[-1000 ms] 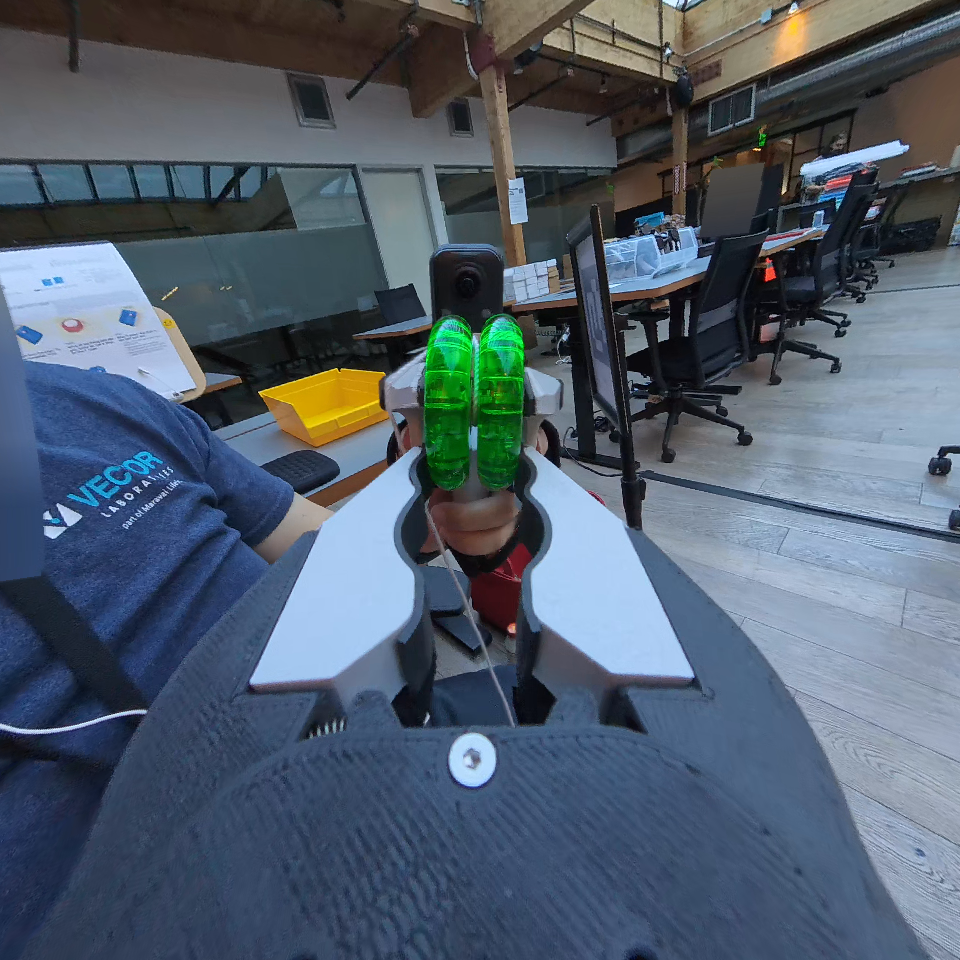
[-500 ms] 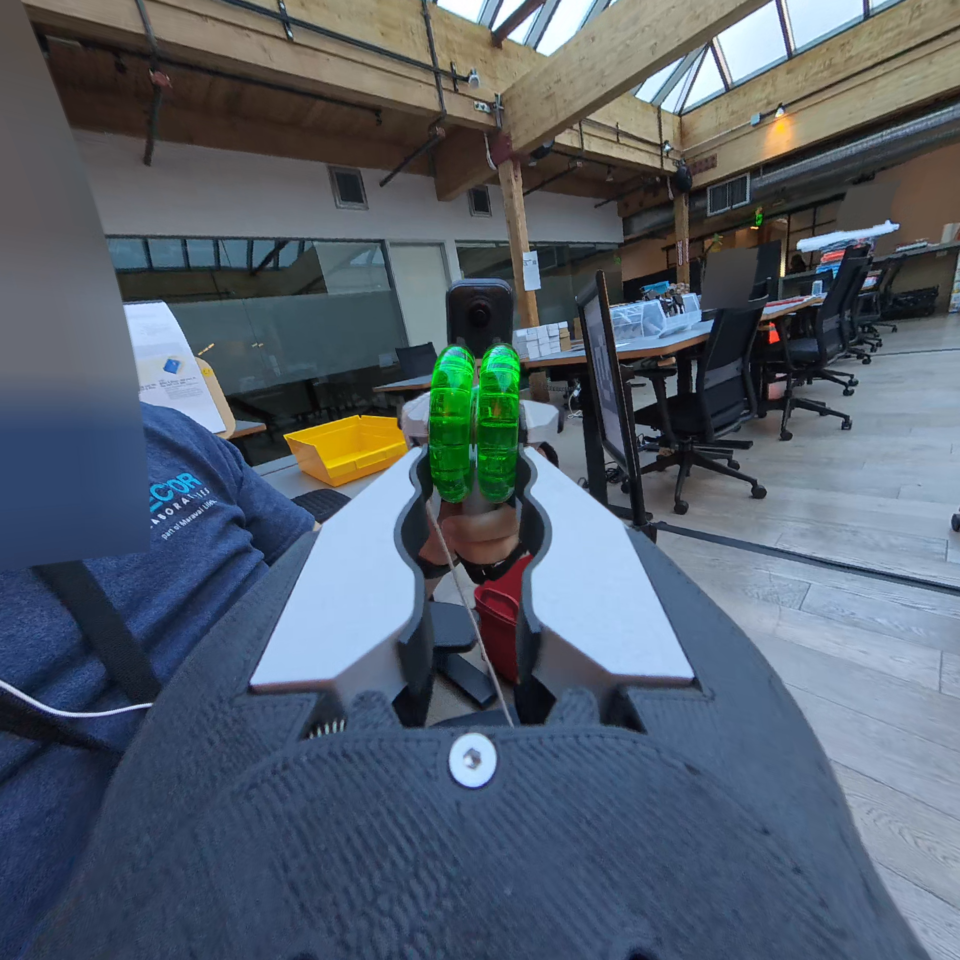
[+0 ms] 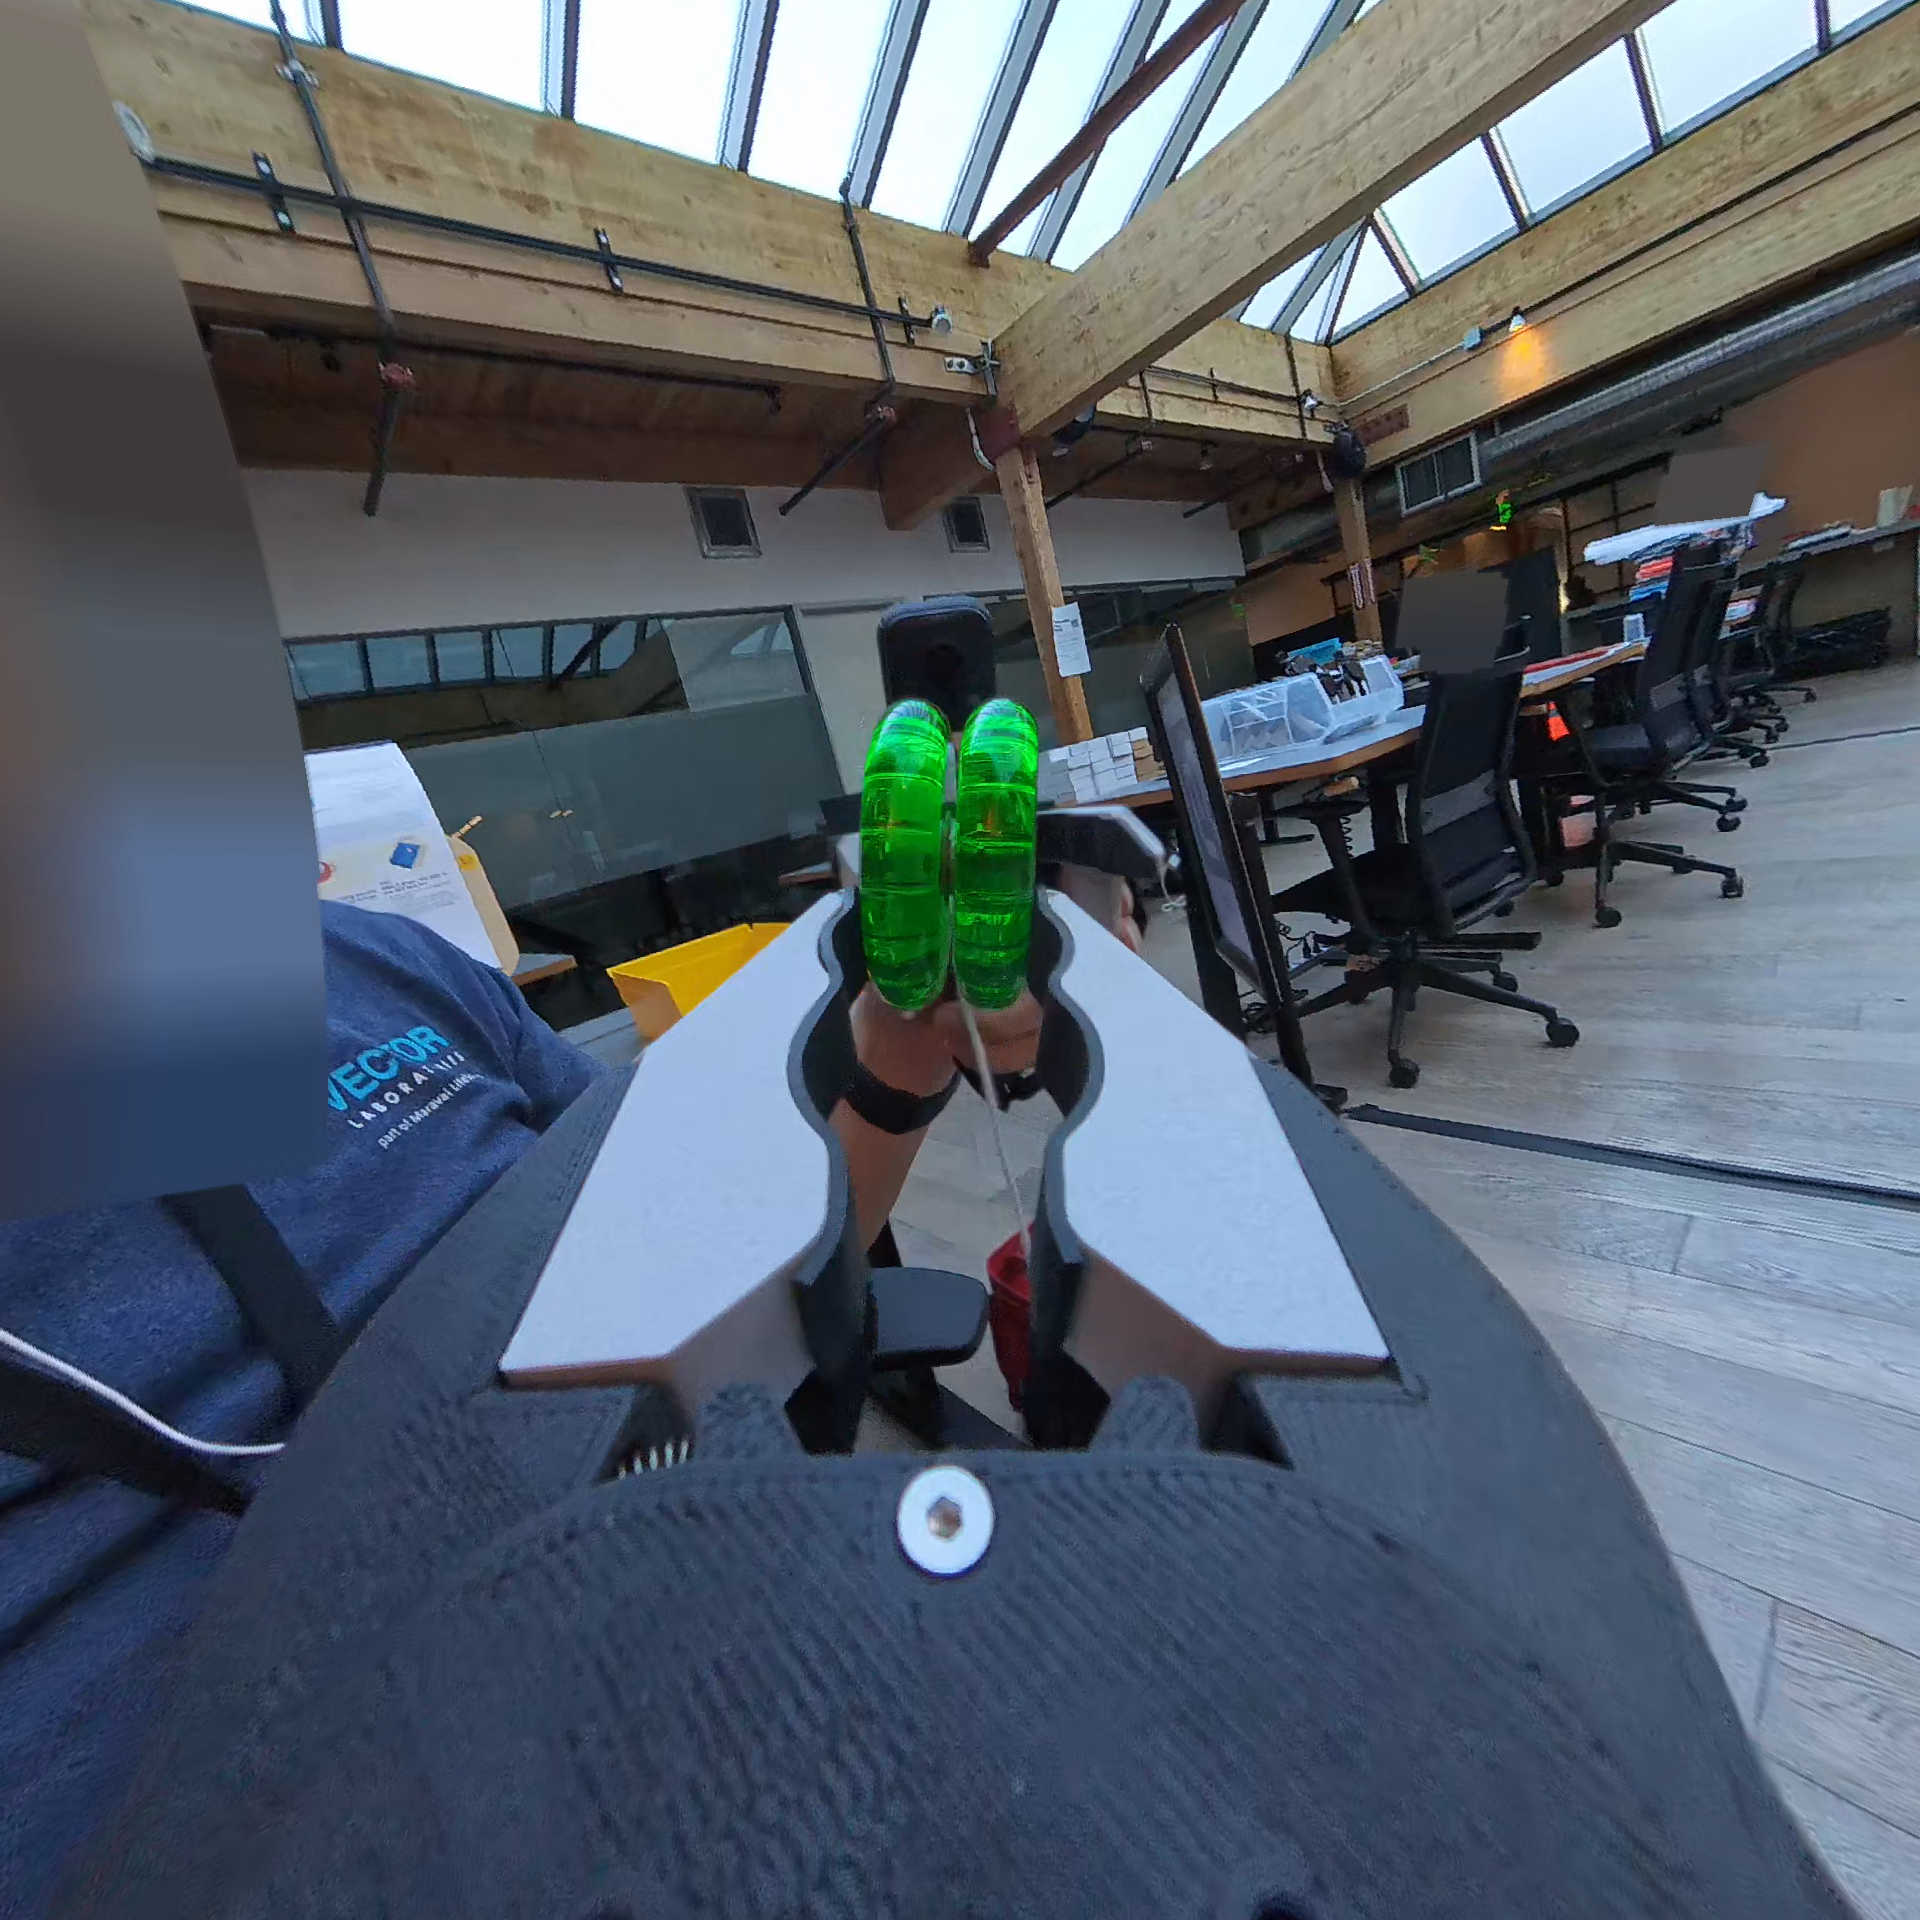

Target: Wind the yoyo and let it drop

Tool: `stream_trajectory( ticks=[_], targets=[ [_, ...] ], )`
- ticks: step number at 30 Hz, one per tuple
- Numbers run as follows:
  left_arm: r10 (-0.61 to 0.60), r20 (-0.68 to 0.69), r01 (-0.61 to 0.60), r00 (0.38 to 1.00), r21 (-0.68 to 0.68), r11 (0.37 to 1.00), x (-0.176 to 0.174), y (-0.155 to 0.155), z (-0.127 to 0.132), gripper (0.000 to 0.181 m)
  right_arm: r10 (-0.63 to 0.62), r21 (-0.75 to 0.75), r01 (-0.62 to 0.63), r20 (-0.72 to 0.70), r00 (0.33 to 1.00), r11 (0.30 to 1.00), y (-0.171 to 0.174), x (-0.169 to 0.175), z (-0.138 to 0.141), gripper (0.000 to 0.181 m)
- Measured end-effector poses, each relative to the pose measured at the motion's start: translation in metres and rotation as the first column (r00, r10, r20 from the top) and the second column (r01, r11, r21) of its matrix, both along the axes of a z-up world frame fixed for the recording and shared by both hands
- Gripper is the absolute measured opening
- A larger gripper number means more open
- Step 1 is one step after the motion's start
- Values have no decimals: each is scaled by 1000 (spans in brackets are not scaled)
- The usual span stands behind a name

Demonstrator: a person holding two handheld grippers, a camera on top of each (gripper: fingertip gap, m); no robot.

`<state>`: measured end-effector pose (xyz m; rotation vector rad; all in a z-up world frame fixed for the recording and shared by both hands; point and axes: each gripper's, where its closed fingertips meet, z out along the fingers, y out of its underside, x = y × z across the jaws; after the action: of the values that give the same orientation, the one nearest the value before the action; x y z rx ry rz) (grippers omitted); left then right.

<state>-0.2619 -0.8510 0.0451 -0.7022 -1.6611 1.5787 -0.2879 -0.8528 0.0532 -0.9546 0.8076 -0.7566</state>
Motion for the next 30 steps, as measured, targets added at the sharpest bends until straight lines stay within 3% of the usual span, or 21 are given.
stream_trajectory(
  ticks=[4,7,10,13,15,16,17,18,19,21,24,27,30],
  targets=[
    [-45,47,48,998,-64,997,-22,1,10,59,-18,-85,16,-19,1000,996,8,7,-1,29],
    [-88,71,96,994,-116,989,-32,2,13,30,-15,-94,15,-6,1000,995,9,6,2,29],
    [-104,71,112,992,-127,985,-35,2,17,30,-39,-132,42,27,999,990,10,4,1,29],
    [-82,36,86,996,-163,983,-34,3,27,29,-125,-189,125,12,992,974,1,16,-20,70],
    [-80,20,82,997,-183,980,-33,6,33,29,-51,-149,43,-49,997,988,8,28,-46,70],
    [-75,14,76,997,-193,978,-32,6,36,29,-18,-121,6,-100,995,993,10,37,-63,67],
    [-64,10,64,998,-204,977,-31,7,38,29,26,-108,-43,-162,986,993,14,45,-83,51],
    [-43,9,44,999,-223,974,-27,7,40,29,110,-103,-136,-223,969,985,23,47,-103,15],
    [-16,9,18,1000,-244,970,-23,6,43,29,181,-71,-208,-275,944,976,28,46,-119,0],
    [40,12,-35,999,-273,961,-12,6,45,29,169,15,-173,-312,935,985,14,49,-135,0],
    [170,93,-133,981,-314,940,9,3,36,29,150,135,-119,-246,958,984,-15,33,-116,0],
    [279,207,-202,938,-329,922,24,-3,14,29,60,178,-27,-186,981,984,-52,7,-73,0],
    [280,271,-194,921,-305,932,21,-8,-9,30,-56,115,91,-273,960,989,-78,-5,-30,0]
  ],
)
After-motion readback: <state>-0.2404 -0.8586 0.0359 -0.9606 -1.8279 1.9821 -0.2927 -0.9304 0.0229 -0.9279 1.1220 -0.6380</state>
